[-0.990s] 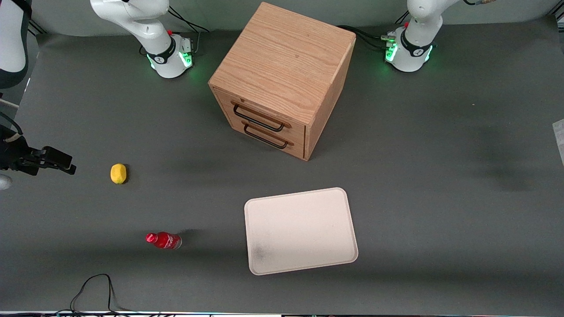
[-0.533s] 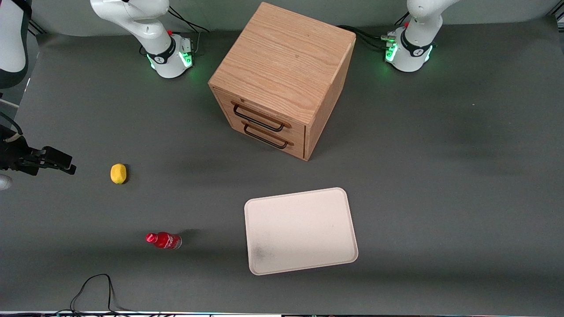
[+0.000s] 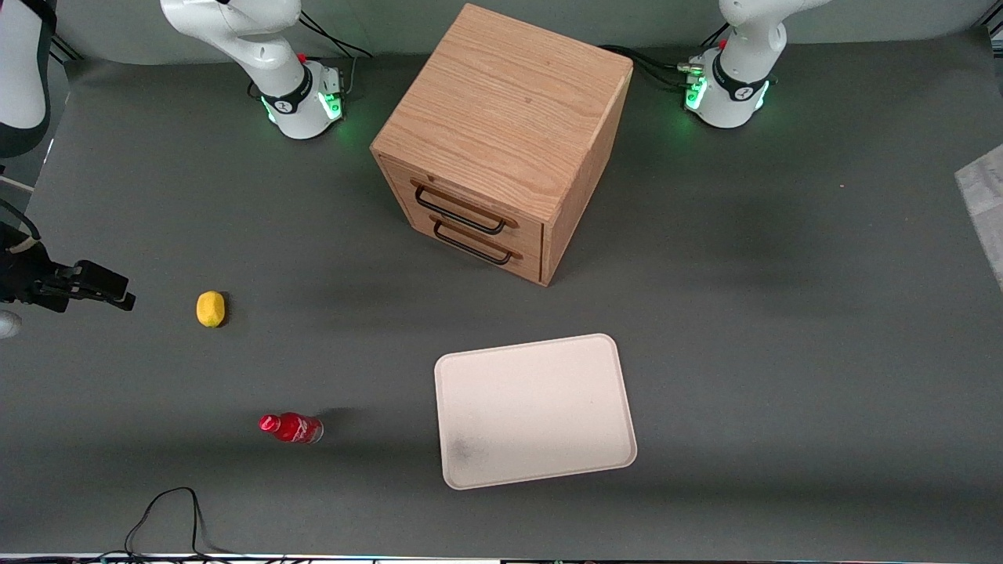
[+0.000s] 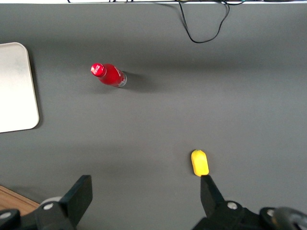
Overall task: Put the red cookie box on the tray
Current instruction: 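Lift the red cookie box and carry it toward the white tray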
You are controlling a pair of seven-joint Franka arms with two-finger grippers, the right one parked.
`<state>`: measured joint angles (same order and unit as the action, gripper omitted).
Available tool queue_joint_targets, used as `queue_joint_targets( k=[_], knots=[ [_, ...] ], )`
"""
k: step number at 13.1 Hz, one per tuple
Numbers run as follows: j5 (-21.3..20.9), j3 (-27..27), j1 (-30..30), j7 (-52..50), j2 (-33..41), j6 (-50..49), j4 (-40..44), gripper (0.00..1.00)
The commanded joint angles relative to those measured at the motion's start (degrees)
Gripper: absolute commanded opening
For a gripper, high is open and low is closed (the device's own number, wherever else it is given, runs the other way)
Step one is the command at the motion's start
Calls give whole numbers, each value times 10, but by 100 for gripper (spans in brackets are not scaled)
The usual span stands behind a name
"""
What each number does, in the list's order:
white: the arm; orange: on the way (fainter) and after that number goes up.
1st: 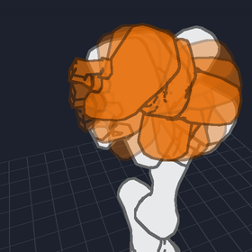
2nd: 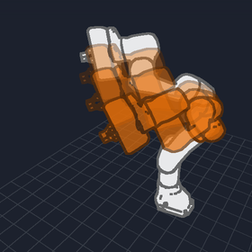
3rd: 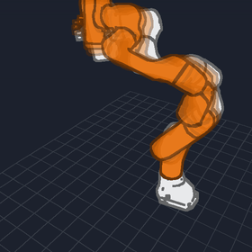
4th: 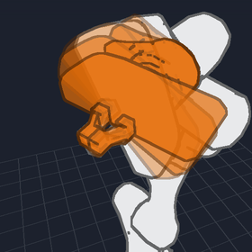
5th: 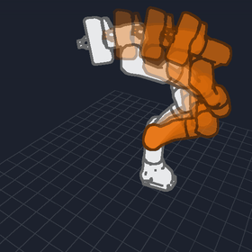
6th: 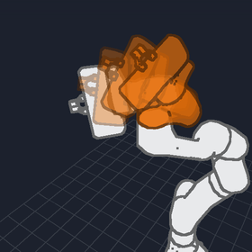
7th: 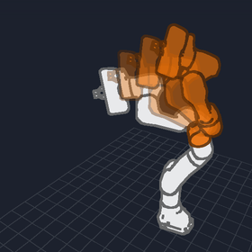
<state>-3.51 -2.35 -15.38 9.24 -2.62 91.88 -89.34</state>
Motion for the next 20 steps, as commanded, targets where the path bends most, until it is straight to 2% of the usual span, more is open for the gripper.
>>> queue_joint_targets(
  k=[1, 3, 7, 9, 15, 20],
  knots=[
    [3, 9, 87, -126, 5, -15, 10, 0],
    [20, 9, 135, -212, -1, -14, 14, 0],
    [56, 7, 222, -306, -47, -14, 75, 0],
    [56, 6, 272, -351, -81, -12, 110, 0],
    [48, -13, 365, -361, -198, -13, 239, 0],
    [13, -8, 420, -405, -279, -23, 332, 0]
  ],
)
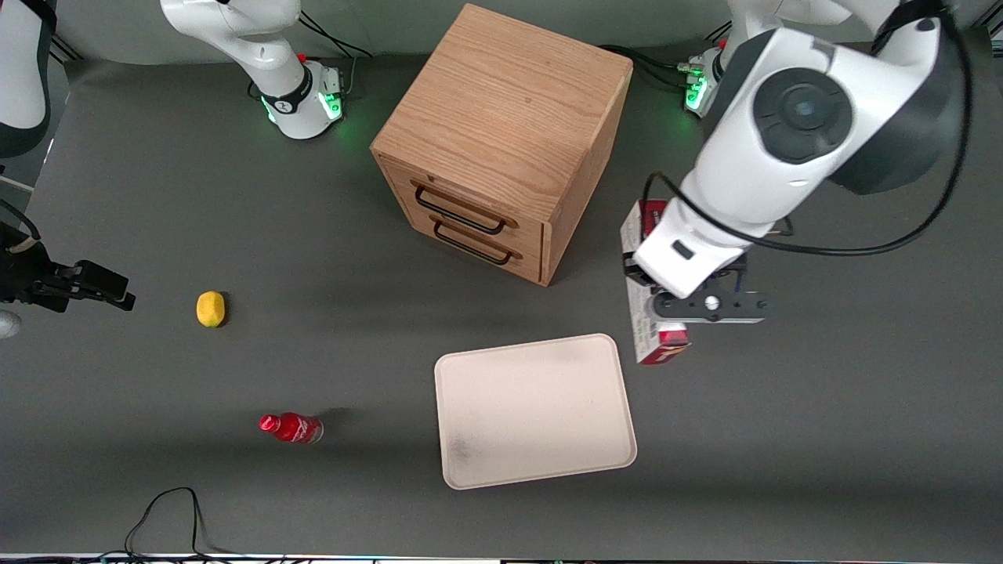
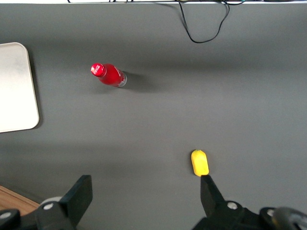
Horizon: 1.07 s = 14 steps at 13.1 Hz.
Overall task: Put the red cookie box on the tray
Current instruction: 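Lower the held box onto the white tray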
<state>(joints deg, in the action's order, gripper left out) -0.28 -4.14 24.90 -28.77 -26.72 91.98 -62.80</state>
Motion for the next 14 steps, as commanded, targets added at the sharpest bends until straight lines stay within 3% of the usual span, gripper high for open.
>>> queue_joint_targets(
  k=[1, 14],
  knots=[
    [-28, 10, 23, -29, -44, -23, 72, 0],
    [-31, 20, 3, -51, -183, 131, 66, 0]
  ],
)
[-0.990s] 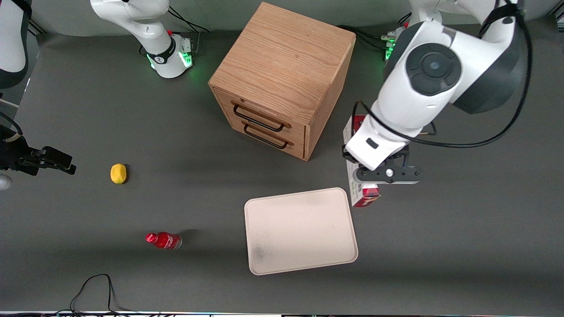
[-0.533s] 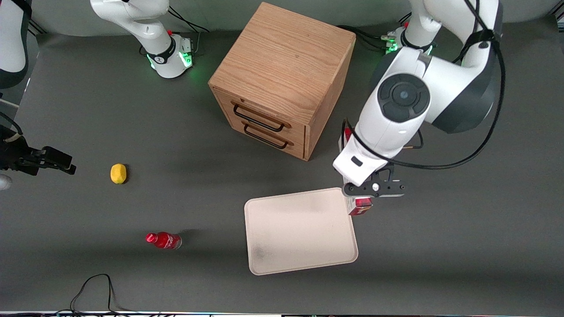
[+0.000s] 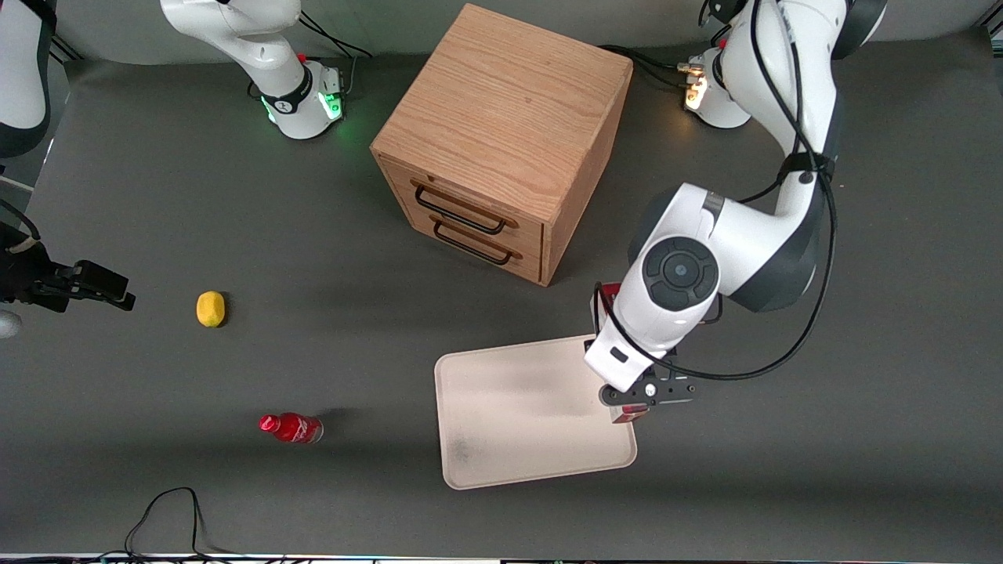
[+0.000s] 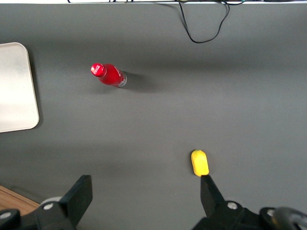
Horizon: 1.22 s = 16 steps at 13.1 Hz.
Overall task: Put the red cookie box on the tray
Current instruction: 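Lower the held box onto the white tray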
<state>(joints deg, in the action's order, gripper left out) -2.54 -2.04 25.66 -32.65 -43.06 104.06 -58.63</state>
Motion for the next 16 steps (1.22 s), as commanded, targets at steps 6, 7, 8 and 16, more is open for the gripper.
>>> queue_joint_targets(
  k=[6, 7, 8, 16],
  knots=[
    [-9, 0, -8, -16, -78, 70, 19, 0],
    [-9, -1, -8, -16, -85, 79, 17, 0],
    [-10, 0, -7, -25, -91, 92, 9, 0],
    [-23, 0, -8, -36, -98, 153, -31, 12]
  ],
)
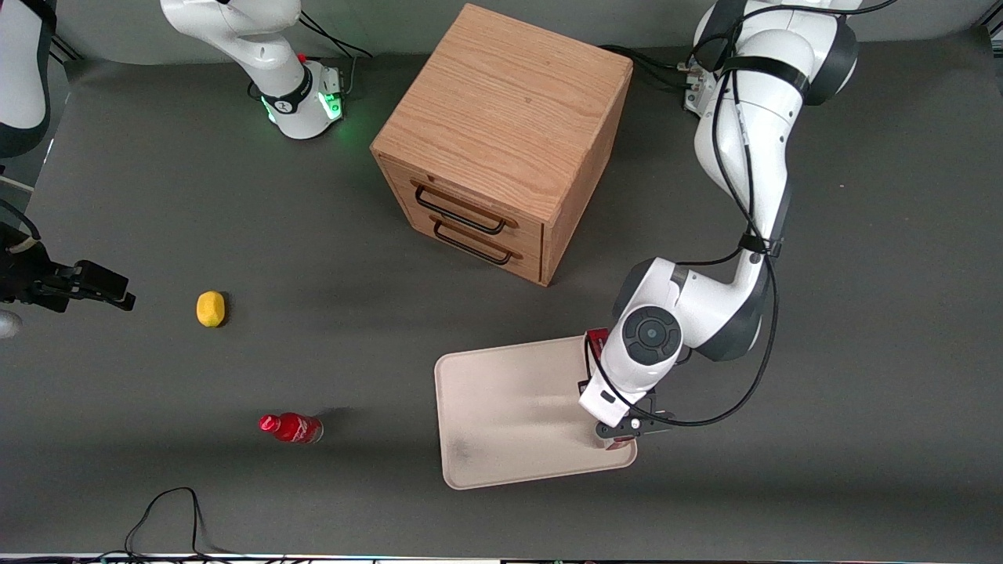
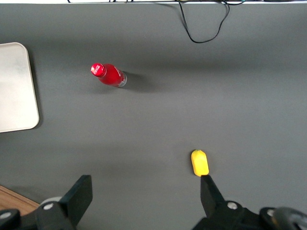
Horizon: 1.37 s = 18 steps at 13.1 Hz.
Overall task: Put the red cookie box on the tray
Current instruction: 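Lower the held box onto the white tray, then open the left gripper to release the box on the tray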
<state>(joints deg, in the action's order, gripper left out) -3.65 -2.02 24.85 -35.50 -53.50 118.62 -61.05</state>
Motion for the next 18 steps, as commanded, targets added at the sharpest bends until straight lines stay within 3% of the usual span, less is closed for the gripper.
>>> queue_joint_targets(
  k=[1, 2, 3, 8, 10, 13, 18],
  knots=[
    [-19, 0, 0, -7, 6, 6, -7, 55],
    [-28, 0, 0, -10, 7, 6, -7, 74],
    [-31, 0, 0, -12, 8, 6, -10, 100],
    [-32, 0, 1, -16, 17, -8, -9, 100],
    [-28, -1, 1, -16, 43, -62, -2, 100],
    [-23, -4, 1, -17, 102, -177, 18, 100],
    [-21, -6, -25, -8, 242, -287, 6, 100]
  ],
)
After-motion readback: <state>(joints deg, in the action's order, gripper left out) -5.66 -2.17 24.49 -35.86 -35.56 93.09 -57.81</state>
